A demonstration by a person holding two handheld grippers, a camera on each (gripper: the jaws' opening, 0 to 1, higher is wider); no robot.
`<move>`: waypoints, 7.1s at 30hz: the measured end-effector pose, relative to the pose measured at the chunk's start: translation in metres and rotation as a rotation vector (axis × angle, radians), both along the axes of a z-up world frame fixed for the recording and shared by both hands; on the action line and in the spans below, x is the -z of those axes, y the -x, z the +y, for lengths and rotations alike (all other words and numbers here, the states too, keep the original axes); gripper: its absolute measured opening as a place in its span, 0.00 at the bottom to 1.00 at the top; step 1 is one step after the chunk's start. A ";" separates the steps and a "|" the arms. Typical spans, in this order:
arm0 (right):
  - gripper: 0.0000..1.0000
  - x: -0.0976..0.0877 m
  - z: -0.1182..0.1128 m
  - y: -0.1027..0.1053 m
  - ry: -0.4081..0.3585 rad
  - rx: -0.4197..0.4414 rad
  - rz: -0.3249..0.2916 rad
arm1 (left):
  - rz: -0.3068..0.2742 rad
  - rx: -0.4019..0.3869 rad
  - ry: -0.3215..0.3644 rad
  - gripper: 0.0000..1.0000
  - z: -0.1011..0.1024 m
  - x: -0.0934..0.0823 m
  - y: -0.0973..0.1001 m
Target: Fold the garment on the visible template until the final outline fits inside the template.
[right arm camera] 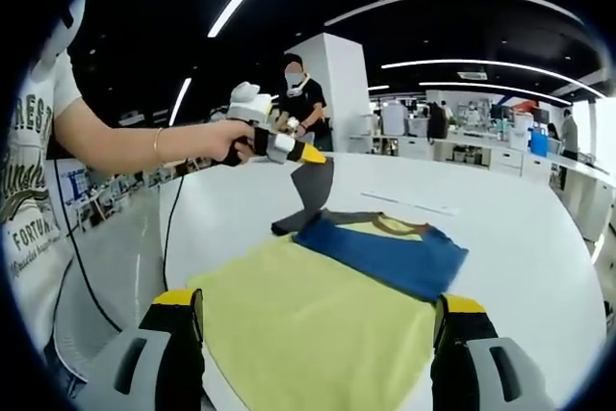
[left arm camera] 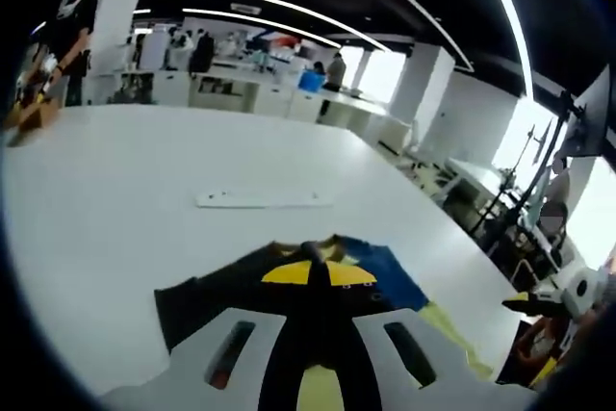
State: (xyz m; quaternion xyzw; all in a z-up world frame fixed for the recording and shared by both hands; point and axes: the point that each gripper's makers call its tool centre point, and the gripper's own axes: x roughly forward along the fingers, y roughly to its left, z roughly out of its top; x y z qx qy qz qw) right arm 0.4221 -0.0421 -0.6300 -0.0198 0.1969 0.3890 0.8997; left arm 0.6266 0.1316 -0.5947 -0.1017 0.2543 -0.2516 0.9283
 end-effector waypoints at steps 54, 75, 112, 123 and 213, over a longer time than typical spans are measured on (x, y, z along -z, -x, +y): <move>0.99 0.020 -0.017 -0.004 0.010 0.048 0.050 | 0.060 0.190 0.039 0.00 -0.147 0.033 -0.027; 0.99 0.029 -0.024 -0.007 0.007 0.070 0.071 | 0.069 0.278 0.064 0.00 -0.190 0.047 -0.022; 0.99 0.035 -0.032 -0.010 0.011 0.072 0.086 | 0.072 0.375 0.094 0.55 -0.211 0.088 -0.016; 0.99 0.030 -0.026 -0.007 0.001 0.029 0.090 | -0.034 0.449 0.010 0.81 -0.179 0.075 -0.001; 0.69 0.094 -0.022 0.062 0.270 -0.172 0.165 | 0.019 0.541 -0.295 0.57 0.037 0.138 0.258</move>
